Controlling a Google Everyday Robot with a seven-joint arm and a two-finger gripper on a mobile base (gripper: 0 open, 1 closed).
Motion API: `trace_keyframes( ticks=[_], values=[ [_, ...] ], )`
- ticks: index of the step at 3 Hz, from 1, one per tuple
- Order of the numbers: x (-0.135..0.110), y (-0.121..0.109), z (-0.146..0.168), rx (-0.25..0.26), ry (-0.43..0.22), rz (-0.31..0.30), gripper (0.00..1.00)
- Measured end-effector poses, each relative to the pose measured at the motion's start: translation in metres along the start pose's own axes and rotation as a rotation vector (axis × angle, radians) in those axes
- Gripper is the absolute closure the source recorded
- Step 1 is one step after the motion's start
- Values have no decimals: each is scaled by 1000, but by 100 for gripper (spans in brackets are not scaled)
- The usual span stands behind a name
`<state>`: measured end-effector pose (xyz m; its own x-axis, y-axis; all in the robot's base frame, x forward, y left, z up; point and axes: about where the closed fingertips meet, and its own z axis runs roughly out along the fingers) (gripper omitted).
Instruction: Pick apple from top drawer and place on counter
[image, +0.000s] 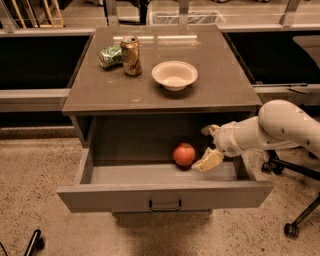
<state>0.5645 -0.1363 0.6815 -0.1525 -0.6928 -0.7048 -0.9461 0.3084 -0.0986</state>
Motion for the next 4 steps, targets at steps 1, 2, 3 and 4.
trace_keyframes(
  ticks=[1,2,3,4],
  values=[
    [2,-14,36,101,-24,49,18],
    [8,-16,60,135,-42,92,19],
    [13,-17,75,125,-72,127,33],
    [-10,-14,65,62,-173,94,64]
  ],
)
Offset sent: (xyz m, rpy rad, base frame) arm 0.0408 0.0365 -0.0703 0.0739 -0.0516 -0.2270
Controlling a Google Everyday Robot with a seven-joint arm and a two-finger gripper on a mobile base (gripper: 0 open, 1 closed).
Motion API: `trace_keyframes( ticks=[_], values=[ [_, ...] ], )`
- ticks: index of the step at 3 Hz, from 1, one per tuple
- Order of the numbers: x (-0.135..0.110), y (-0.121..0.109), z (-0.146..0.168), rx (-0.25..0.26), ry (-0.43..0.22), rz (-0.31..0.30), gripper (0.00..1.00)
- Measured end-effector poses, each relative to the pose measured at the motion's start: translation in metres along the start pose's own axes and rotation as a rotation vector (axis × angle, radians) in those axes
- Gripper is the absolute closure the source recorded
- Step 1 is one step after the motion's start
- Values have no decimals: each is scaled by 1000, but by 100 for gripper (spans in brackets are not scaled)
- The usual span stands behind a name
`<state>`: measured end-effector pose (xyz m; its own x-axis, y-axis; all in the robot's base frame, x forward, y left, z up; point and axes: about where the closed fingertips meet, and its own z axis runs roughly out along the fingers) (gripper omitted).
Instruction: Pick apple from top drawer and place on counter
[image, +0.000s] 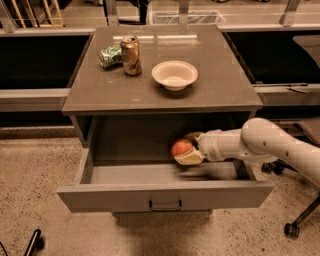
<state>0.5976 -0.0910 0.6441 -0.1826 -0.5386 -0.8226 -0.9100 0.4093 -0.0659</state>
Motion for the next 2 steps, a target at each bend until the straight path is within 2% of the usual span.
trace_keyframes(
  ticks=[1,2],
  values=[
    [-38,14,-21,-67,-44,-110,87],
    [-104,42,-78,-118,-105,-309,100]
  ],
)
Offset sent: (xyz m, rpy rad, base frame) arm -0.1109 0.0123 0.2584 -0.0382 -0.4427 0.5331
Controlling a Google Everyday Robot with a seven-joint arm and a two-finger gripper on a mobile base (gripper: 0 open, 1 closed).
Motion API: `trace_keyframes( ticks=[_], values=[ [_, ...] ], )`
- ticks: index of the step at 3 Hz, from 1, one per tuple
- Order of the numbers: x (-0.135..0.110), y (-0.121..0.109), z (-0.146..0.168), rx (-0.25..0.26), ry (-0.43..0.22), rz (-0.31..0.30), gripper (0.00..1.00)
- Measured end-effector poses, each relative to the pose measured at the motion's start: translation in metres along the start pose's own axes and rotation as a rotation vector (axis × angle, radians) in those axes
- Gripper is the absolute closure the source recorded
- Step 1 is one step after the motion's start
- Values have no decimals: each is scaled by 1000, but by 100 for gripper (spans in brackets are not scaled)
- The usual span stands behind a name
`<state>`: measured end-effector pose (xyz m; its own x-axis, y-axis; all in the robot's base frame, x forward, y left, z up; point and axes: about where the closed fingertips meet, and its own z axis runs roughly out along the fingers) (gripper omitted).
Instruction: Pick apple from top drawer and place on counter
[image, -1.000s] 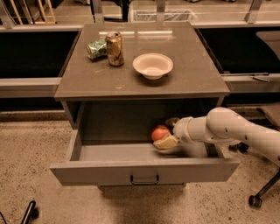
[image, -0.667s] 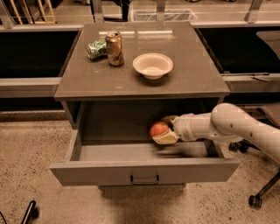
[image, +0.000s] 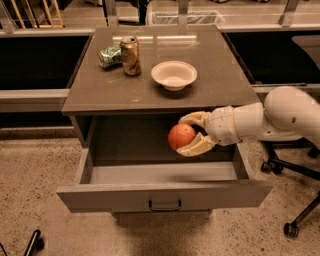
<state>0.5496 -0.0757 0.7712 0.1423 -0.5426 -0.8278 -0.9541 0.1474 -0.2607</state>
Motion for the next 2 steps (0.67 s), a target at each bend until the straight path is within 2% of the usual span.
trace_keyframes(
  ticks=[1,2],
  values=[
    [-48,-11,-49,-22,-61,-77,100],
    [-57,-51,-92,50,-76,-24,100]
  ],
)
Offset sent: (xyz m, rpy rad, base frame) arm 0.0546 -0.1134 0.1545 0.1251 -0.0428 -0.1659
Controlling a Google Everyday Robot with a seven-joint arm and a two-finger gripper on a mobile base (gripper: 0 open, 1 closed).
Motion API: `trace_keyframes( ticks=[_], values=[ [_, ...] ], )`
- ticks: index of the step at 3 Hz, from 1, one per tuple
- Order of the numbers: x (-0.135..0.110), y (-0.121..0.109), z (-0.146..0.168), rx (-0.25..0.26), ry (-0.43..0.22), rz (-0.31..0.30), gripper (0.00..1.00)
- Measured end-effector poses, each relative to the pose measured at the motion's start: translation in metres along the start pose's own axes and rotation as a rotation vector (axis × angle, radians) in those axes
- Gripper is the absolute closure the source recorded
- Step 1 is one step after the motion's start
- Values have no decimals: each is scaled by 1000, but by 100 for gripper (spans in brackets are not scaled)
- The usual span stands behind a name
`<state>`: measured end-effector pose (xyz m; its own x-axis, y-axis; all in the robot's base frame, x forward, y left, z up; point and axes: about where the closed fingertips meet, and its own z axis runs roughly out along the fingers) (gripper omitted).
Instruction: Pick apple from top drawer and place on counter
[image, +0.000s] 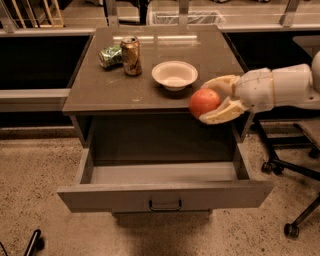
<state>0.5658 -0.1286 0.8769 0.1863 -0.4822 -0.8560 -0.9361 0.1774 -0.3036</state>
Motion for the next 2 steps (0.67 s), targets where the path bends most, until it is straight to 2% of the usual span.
trace_keyframes(
  ticks=[1,2],
  values=[
    [11,-36,-27,115,-35,138,100],
    [23,-71,-34,211,-26,244,100]
  ],
)
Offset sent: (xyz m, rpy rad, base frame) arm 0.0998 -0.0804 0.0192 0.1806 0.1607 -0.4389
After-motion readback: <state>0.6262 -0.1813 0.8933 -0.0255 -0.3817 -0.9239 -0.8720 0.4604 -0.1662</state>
